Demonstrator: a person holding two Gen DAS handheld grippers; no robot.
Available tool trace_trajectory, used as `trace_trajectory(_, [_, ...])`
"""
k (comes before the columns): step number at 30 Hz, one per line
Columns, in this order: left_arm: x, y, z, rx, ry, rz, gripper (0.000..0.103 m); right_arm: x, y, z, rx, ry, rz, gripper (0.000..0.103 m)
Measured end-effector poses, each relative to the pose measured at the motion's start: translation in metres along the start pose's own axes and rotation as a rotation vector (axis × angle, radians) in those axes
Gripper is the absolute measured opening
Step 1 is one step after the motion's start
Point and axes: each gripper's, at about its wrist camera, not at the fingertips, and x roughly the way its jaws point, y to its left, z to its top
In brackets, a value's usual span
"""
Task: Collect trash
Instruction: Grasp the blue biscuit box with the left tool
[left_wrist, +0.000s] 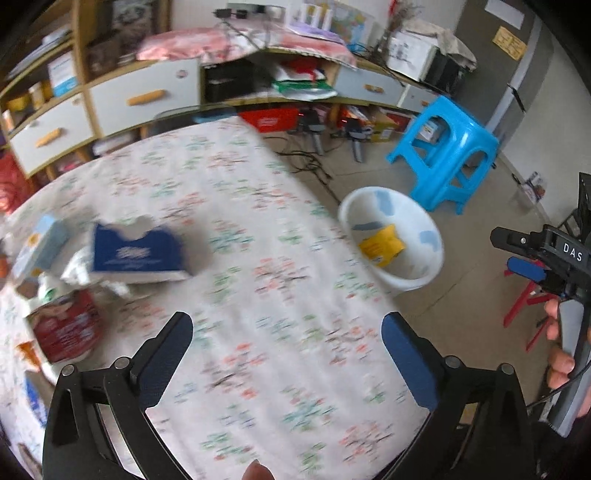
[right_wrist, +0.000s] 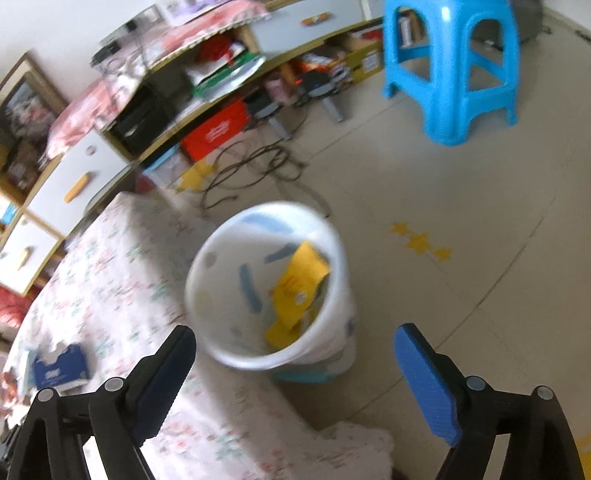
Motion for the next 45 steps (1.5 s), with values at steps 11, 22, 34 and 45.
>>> trace_trajectory(11, [-0.016,0.092,-0.031,-0.118,-0.002,0.089,0.103,0.024,0.076,-0.033,-0.191,0.084,0.030,0.091])
trace_trajectory(22, [-0.019,0.138,-0.041,-0.181,0.030,0.097,0.103,0.047,0.129,-0.049,-0.245,0.126,0.042,0.091])
trace_trajectory(34, [-0.035,0.193,-0.053,-0.274,0.062,0.155,0.103,0.068,0.176,-0.062,-0.290,0.169,0.063,0.091])
trace_trajectory(45, [-0.032,0.244,-0.084,-0.407,0.166,0.206,0.103,0.084,0.219,-0.079,-0.350,0.199,0.082,0.091])
